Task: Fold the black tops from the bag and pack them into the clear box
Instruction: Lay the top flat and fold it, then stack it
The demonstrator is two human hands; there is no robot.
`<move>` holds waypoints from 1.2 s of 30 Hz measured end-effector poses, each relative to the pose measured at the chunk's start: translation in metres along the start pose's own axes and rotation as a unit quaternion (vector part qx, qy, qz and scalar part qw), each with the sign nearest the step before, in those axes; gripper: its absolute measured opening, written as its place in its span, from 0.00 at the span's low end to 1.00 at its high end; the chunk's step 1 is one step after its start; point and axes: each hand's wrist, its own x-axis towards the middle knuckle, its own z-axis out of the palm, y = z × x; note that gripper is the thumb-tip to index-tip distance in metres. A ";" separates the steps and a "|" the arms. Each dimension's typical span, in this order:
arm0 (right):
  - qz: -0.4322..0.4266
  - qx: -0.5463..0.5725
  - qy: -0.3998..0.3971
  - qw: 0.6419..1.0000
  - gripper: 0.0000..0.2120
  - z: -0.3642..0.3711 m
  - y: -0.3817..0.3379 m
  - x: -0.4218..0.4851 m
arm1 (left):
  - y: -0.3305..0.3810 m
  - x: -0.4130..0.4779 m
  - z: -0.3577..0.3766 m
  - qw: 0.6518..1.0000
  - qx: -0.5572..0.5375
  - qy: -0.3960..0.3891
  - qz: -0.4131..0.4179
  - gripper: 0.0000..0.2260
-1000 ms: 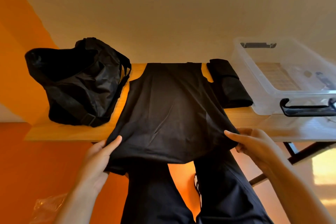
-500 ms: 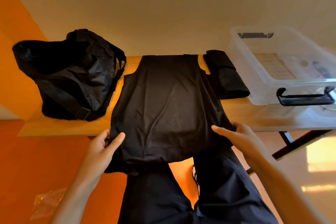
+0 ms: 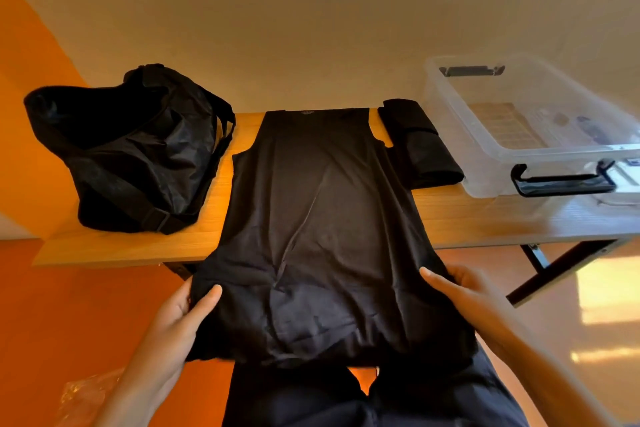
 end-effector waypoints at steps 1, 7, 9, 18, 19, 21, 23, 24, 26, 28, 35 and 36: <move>0.004 0.012 -0.003 1.000 0.14 0.000 0.000 0.000 | 0.001 0.000 0.001 0.999 0.032 0.008 0.004 0.18; -0.037 0.044 0.078 0.995 0.10 0.005 -0.014 0.010 | 0.010 0.008 0.004 0.988 0.111 0.094 0.041 0.08; -0.042 0.016 0.101 0.994 0.08 0.006 -0.018 0.017 | 0.015 0.011 0.009 0.982 0.124 0.123 0.075 0.08; 0.049 -0.014 0.038 0.998 0.14 -0.007 -0.001 -0.003 | 0.002 -0.013 -0.001 0.995 0.092 0.030 0.009 0.21; 0.066 -0.046 0.022 0.997 0.12 -0.011 0.003 -0.006 | 0.000 -0.017 -0.002 0.994 0.104 0.024 0.008 0.19; 0.091 -0.085 -0.005 0.992 0.11 -0.015 0.008 -0.011 | -0.005 -0.022 -0.008 0.990 0.141 0.025 0.013 0.14; 0.079 -0.094 0.024 0.992 0.07 -0.013 0.007 -0.014 | -0.005 -0.027 -0.012 0.986 0.164 0.027 0.011 0.11; 0.065 -0.092 0.055 0.992 0.05 -0.014 0.008 -0.013 | -0.004 -0.029 -0.014 0.985 0.171 0.027 0.010 0.11; 0.047 -0.086 0.095 0.991 0.04 -0.013 0.008 -0.013 | -0.002 -0.032 -0.017 0.985 0.173 0.027 0.008 0.09; 0.041 -0.097 0.129 0.986 0.04 -0.014 0.013 -0.012 | -0.002 -0.034 -0.020 0.984 0.174 0.029 0.015 0.09; 0.062 -0.161 0.141 0.975 0.04 -0.023 0.014 -0.016 | -0.002 -0.028 -0.027 0.985 0.172 0.033 0.004 0.04; 0.066 -0.184 0.129 0.972 0.06 -0.024 0.014 -0.016 | -0.002 -0.026 -0.028 0.983 0.182 0.025 -0.009 0.04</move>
